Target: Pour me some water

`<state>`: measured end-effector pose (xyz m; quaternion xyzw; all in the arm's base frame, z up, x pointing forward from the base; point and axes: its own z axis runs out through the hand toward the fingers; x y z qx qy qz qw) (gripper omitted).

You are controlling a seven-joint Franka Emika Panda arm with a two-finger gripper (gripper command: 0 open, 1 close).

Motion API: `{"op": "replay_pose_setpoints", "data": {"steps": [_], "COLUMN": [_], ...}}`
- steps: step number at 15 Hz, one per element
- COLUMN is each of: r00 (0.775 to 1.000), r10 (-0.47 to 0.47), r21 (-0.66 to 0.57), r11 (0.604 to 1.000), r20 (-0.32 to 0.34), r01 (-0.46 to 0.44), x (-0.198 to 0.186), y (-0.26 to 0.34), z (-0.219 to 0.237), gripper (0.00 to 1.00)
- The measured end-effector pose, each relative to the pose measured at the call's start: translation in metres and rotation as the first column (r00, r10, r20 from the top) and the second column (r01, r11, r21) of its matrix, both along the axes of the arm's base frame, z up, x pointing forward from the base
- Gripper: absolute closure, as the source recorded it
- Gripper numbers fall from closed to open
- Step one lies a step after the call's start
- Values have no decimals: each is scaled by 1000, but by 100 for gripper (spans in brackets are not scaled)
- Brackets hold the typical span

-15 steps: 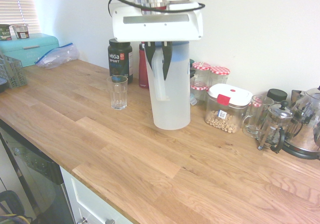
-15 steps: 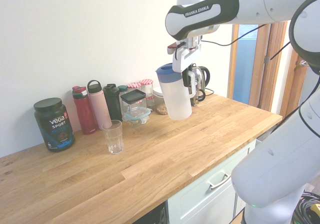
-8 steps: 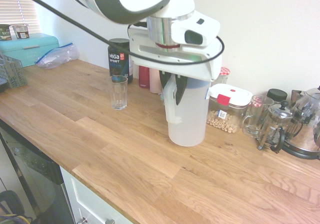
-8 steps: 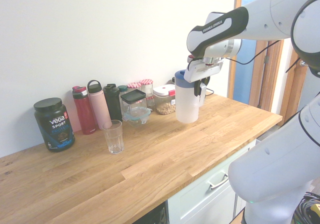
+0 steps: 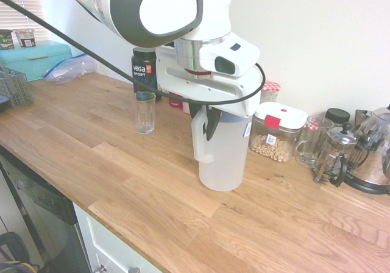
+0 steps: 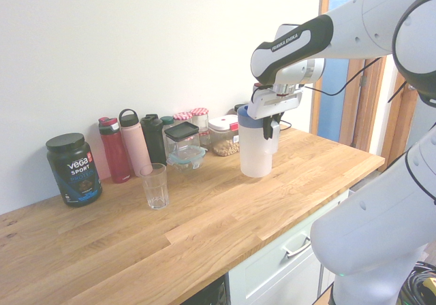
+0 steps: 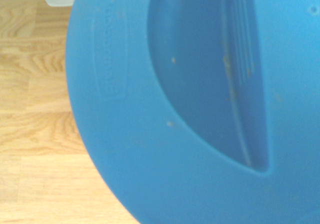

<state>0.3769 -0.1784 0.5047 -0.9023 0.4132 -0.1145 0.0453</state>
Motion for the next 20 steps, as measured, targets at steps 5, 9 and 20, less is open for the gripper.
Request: {"op": "replay_pose_setpoints", "data": {"steps": [5, 9, 20], "r00": [1000, 999, 997], "r10": [-11, -23, -68], "r21": [4, 6, -34], "r11": [1000, 1000, 997], "r20": [-27, -35, -29], "r01": [11, 23, 67], "x": [3, 2, -12], "y": [-5, -11, -14], "z": [-12, -15, 7], "gripper": [0, 0, 0]}}
